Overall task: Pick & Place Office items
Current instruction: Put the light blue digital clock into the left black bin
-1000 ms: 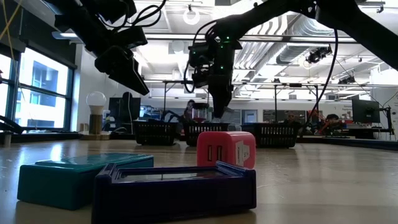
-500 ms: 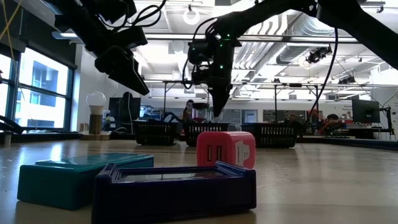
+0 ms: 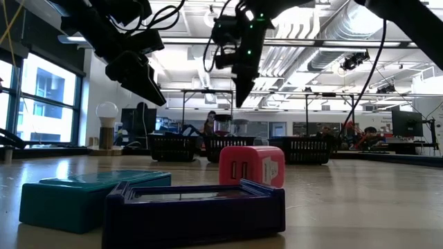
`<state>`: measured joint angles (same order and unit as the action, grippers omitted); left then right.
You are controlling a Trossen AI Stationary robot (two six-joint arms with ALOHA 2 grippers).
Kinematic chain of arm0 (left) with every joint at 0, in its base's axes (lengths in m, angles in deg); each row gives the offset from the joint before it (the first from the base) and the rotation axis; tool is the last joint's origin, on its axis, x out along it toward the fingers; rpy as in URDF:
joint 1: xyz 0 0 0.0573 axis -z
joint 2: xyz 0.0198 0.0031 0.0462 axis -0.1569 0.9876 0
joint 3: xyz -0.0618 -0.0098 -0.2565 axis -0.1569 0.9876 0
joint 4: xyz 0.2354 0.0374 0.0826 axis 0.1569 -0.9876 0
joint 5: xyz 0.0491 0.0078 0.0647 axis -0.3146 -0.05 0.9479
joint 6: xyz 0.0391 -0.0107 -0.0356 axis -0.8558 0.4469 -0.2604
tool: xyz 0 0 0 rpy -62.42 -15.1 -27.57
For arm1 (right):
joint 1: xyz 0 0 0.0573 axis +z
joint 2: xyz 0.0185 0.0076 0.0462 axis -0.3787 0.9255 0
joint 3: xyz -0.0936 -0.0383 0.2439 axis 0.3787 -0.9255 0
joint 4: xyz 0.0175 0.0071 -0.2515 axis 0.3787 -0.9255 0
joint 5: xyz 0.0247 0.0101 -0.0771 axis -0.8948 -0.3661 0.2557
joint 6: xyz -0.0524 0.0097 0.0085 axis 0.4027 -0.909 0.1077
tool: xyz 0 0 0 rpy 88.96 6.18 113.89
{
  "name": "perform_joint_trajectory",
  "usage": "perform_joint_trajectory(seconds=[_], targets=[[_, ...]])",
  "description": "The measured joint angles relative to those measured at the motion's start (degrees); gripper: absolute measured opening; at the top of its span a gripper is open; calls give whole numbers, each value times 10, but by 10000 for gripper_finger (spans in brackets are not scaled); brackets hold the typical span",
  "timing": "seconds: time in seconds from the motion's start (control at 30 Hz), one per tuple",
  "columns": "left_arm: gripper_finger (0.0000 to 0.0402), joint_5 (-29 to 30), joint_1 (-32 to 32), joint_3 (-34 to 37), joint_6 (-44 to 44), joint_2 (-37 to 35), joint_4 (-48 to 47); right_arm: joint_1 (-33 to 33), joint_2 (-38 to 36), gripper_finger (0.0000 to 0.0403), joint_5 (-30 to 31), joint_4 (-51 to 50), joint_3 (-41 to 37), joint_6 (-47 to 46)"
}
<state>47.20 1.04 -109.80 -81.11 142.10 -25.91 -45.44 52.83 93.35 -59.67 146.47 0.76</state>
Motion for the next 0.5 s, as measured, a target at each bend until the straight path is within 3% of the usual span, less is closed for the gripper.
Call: perform_joint_trajectory(seconds=[0.27,0.5], targets=[[211,0,0,0,-10,0,20,15,-42,243,23,-2,0,1],[211,0,0,0,39,0,23,27,-77,243,21,-3,0,3]])
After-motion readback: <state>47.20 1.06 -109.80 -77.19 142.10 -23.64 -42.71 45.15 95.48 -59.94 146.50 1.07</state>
